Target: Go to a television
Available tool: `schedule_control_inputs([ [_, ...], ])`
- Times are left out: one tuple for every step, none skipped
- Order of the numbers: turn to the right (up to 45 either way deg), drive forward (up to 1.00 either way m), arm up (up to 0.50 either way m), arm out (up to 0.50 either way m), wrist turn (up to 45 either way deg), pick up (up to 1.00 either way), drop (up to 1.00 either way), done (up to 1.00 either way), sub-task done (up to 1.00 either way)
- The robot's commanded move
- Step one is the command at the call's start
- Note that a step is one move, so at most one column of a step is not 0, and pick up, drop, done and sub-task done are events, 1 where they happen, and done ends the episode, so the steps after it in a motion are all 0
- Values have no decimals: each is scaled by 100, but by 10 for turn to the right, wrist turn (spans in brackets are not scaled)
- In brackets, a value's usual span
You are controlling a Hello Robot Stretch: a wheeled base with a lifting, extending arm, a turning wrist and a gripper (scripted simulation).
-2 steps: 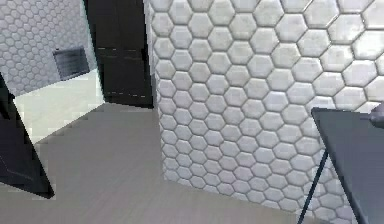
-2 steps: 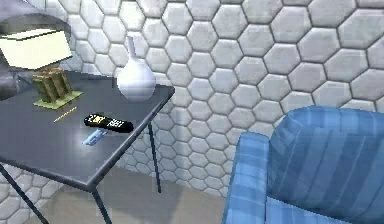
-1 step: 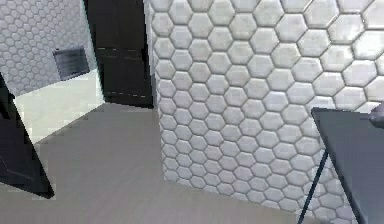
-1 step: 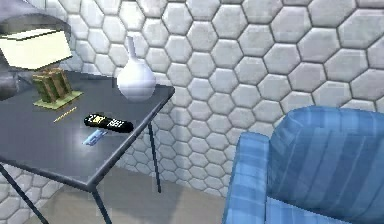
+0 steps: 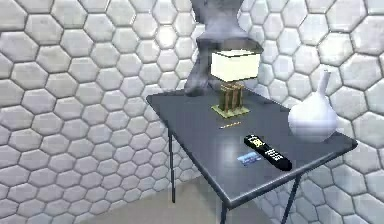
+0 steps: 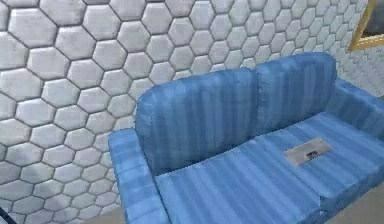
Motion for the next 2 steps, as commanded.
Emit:
schedule_control_inputs([
  [450, 0, 0, 0, 0, 0, 0, 0, 0],
  [450, 0, 0, 0, 0, 0, 0, 0, 0],
])
